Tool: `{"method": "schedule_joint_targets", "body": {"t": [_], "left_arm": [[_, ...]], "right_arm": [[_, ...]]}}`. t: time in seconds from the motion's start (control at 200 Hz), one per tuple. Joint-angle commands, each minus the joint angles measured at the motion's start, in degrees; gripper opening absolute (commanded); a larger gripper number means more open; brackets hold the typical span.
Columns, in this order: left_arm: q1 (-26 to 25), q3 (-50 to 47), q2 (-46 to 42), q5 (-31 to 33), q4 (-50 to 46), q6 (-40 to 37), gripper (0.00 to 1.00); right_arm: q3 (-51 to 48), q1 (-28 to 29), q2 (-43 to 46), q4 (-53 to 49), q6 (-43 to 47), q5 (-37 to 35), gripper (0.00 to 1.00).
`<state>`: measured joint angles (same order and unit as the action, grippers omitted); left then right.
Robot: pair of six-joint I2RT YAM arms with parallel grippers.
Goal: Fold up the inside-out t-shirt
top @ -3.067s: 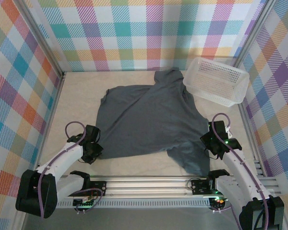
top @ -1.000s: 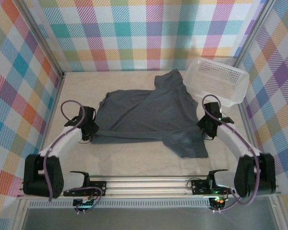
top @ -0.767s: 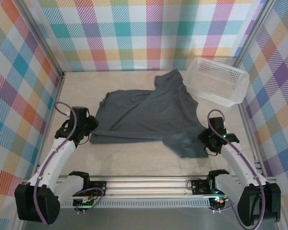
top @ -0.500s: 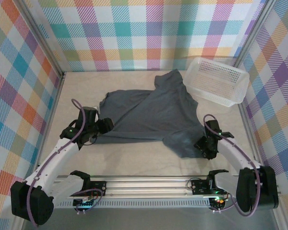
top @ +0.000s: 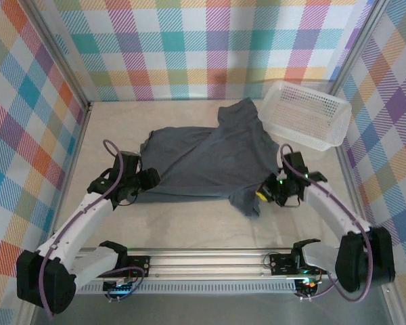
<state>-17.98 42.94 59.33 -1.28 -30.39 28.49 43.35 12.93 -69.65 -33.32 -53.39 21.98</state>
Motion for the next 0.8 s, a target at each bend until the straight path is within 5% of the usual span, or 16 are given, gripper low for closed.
{"method": "schedule_joint_targets", "body": {"t": [0.0, 0.065, 0.205, 0.36, 0.475, 0.61, 0.795], "left_arm": [[-0.39, 0.90, 2.63, -0.29, 3.65, 1.76, 0.57], [-0.39, 2.98, 6.01, 0.98, 4.45, 1.68, 0.57], [-0.11, 12.01, 16.81, 5.43, 1.32, -1.45, 0.55], [2.85, 17.27, 25.12, 4.12, 0.69, -2.18, 0.53], [5.64, 17.91, 29.36, 1.15, 4.05, -0.81, 0.51], [7.49, 21.38, 38.12, 0.30, 5.23, 0.73, 0.00], [8.91, 23.58, 47.47, 0.39, 0.92, 5.59, 0.00]], "right_arm": [[9.22, -0.94, -9.32, 8.02, -7.73, -0.31, 0.00], [14.96, -3.45, -16.43, 9.19, -9.34, -3.57, 0.00], [25.71, -7.34, -28.11, 7.30, -5.59, -4.90, 0.39], [18.46, -9.64, -22.27, 7.62, -0.93, -8.62, 0.44], [10.78, -9.55, -16.80, 7.95, 4.02, -11.74, 0.30], [4.23, -9.73, -14.94, 10.06, 6.46, -21.66, 0.00], [1.01, -10.32, -18.85, 11.15, 6.76, -22.22, 0.00]]}}
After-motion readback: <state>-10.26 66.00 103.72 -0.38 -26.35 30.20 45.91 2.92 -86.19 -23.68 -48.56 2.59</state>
